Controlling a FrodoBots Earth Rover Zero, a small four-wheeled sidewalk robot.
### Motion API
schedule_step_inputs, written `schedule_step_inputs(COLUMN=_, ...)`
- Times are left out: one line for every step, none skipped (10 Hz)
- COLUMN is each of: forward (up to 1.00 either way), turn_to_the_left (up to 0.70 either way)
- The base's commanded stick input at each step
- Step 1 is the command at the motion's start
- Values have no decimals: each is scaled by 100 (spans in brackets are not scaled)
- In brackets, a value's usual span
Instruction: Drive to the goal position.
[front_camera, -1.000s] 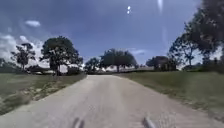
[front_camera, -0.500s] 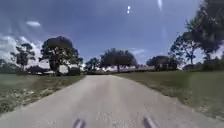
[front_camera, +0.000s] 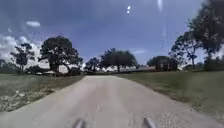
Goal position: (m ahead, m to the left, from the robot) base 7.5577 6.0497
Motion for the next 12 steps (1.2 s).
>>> schedule_step_inputs(forward=70, turn_to_the_left=0)
schedule_step_inputs(forward=70, turn_to_the_left=0)
schedule_step_inputs(forward=70, turn_to_the_left=0)
schedule_step_inputs(forward=70, turn_to_the_left=35)
schedule_step_inputs(forward=70, turn_to_the_left=35)
schedule_step_inputs(forward=70, turn_to_the_left=35)
schedule_step_inputs(forward=70, turn_to_the_left=10)
schedule_step_inputs(forward=70, turn_to_the_left=6)
schedule_step_inputs(forward=70, turn_to_the_left=2)
schedule_step_inputs(forward=70, turn_to_the_left=0)
schedule_step_inputs(forward=70, turn_to_the_left=0)
schedule_step_inputs(forward=70, turn_to_the_left=0)
